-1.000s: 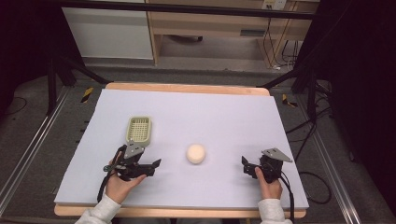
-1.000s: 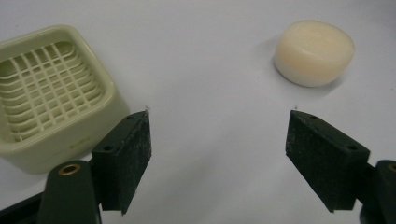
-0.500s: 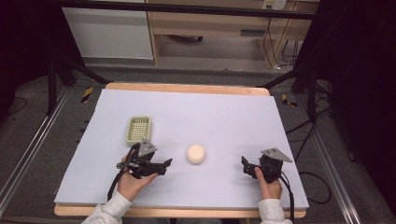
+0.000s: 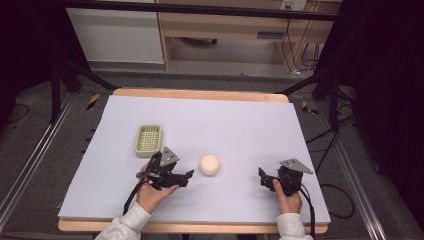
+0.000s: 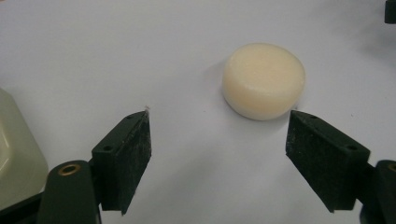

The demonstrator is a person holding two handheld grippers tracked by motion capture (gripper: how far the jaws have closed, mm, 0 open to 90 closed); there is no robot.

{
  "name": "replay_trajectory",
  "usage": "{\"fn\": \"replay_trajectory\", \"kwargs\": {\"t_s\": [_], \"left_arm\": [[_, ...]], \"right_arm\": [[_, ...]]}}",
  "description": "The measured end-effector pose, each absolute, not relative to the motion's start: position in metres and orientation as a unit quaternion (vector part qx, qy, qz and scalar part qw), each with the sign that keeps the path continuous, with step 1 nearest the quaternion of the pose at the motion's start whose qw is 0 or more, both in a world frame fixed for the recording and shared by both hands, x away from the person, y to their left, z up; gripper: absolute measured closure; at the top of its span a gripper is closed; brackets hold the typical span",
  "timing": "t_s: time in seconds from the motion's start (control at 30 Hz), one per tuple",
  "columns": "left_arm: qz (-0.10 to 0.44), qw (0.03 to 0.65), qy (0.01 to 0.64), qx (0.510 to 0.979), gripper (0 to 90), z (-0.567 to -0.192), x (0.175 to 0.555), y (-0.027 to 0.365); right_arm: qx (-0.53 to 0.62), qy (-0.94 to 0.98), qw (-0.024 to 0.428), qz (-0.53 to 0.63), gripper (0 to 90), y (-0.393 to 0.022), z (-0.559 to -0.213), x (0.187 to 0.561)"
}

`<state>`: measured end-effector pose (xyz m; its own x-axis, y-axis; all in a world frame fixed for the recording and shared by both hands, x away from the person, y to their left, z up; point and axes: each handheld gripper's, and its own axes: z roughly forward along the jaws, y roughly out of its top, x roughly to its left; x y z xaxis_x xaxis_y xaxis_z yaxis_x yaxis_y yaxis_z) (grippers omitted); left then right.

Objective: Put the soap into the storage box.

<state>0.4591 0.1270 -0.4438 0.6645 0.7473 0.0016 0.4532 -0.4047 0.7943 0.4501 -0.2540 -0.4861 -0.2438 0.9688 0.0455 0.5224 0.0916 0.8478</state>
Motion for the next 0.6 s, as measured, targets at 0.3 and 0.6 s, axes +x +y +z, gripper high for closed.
{"fn": "replay_trajectory", "kwargs": {"t_s": [0.3,0.6], "left_arm": [[0.177,0.409,0.365,0.818,22.0,-0.441,0.463,0.113],[0.174,0.413,0.363,0.817,21.8,-0.44,0.468,0.1]], "right_arm": [[0.547,0.682,0.281,0.395,3.8,-0.254,-0.486,0.45],[0.547,0.682,0.281,0.395,3.8,-0.255,-0.486,0.451]]}}
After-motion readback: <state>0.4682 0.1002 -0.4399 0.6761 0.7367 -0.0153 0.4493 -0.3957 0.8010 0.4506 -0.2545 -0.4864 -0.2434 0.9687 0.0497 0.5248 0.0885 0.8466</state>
